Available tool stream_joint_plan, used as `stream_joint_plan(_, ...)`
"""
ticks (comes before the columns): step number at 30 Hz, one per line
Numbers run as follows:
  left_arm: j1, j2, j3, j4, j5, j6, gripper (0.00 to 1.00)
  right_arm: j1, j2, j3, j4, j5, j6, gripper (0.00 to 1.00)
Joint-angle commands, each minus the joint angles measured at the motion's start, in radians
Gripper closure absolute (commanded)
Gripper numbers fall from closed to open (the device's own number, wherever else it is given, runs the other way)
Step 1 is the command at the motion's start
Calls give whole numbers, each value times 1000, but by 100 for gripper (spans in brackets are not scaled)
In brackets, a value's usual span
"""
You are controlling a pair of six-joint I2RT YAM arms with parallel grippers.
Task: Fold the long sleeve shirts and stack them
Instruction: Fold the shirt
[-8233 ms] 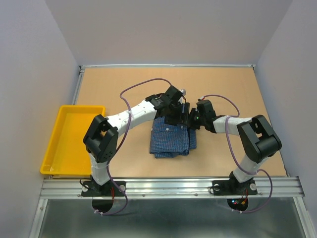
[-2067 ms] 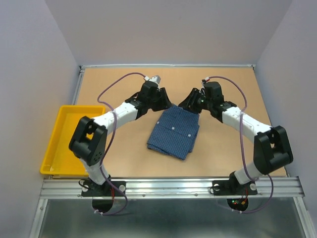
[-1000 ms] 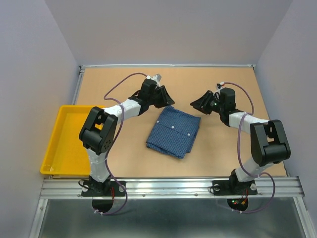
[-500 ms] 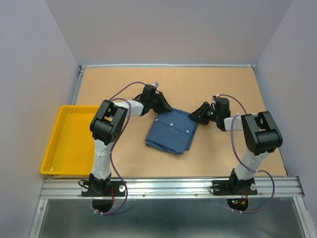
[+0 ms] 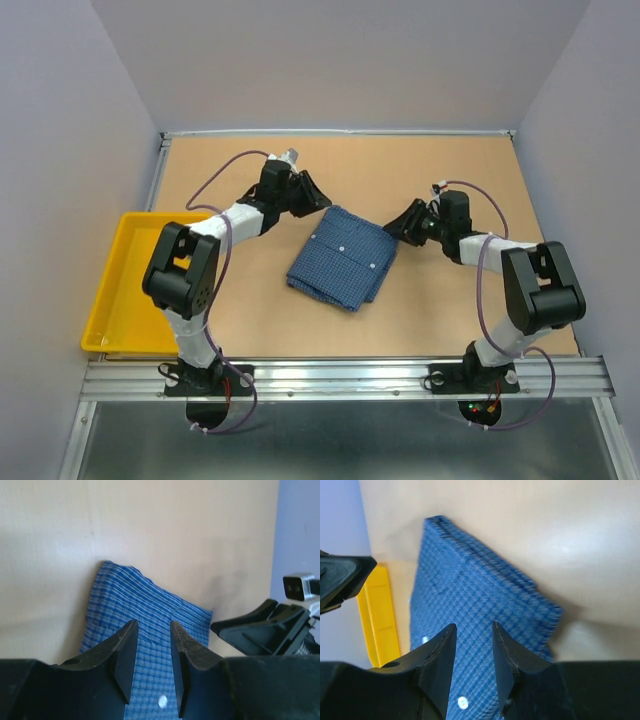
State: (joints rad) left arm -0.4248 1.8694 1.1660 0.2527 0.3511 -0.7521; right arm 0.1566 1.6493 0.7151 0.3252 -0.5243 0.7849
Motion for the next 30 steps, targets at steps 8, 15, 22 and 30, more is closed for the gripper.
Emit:
stream_joint_plan(8, -81, -312, -360, -44, -52, 62, 59, 273, -157, -11, 79, -3, 132, 59)
stream_joint_plan(15, -78, -257, -468, 17, -60, 13, 62, 265, -62, -201, 147, 98, 131, 60)
stream_joint_plan(22, -86, -344, -545, -1, -52, -48, 62, 164, 47, -135, 59, 105, -16, 60)
stream_joint_plan(30, -242, -504, -583, -1, -53, -43, 61, 100, 98, 263, -227, 184, -263, 59)
